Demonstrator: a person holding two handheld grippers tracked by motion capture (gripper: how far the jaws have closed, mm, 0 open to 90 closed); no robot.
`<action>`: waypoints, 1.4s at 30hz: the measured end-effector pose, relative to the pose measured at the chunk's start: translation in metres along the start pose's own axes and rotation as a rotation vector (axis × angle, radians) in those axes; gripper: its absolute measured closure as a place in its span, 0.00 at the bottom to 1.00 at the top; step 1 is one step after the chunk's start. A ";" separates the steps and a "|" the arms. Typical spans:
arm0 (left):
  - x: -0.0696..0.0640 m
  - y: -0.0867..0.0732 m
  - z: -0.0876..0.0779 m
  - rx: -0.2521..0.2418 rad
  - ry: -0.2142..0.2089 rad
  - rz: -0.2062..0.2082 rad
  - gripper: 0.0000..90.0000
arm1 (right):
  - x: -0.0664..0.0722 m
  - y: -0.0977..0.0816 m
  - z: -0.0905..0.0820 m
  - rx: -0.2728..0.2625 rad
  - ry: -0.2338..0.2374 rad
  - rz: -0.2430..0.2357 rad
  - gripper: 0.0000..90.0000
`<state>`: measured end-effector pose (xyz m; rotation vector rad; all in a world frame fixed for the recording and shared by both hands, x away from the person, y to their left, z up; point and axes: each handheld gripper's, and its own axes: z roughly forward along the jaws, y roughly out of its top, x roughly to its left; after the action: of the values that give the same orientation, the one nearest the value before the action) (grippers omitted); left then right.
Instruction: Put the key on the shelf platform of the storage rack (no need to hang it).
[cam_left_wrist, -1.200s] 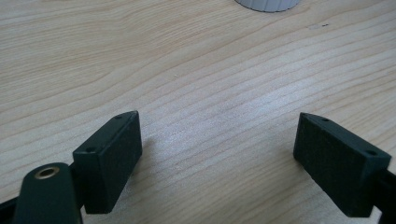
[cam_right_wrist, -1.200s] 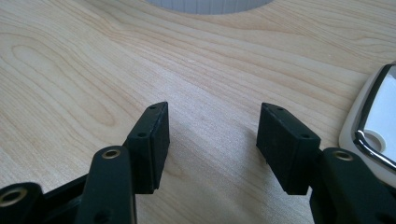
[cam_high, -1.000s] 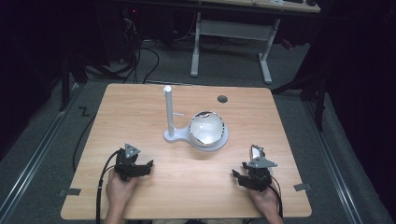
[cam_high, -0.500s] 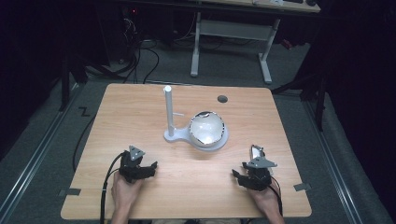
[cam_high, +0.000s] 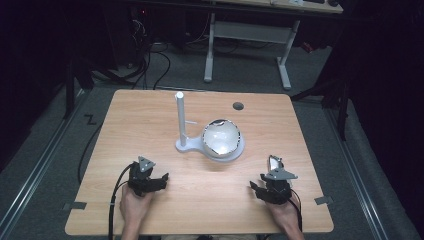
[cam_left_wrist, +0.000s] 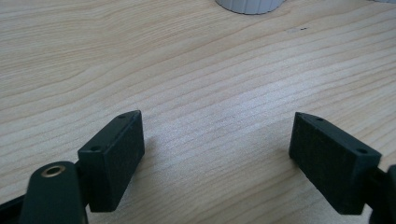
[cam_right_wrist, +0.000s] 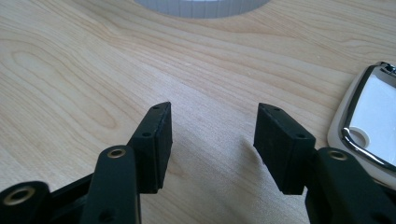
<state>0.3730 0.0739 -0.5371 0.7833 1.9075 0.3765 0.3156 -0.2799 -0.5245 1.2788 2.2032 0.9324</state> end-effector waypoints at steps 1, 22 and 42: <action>0.000 0.000 0.000 0.000 0.000 0.000 0.20 | 0.000 0.001 -0.002 -0.008 0.002 0.003 0.54; 0.000 0.000 0.000 0.000 0.000 -0.001 0.20 | -0.016 0.005 -0.025 -0.072 -0.003 0.065 0.61; 0.000 0.000 0.000 0.000 0.000 0.000 0.21 | -0.063 0.004 -0.041 -0.090 -0.107 0.198 0.62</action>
<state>0.3729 0.0740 -0.5371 0.7836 1.9073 0.3770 0.3217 -0.3475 -0.4915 1.4884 1.9581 0.9998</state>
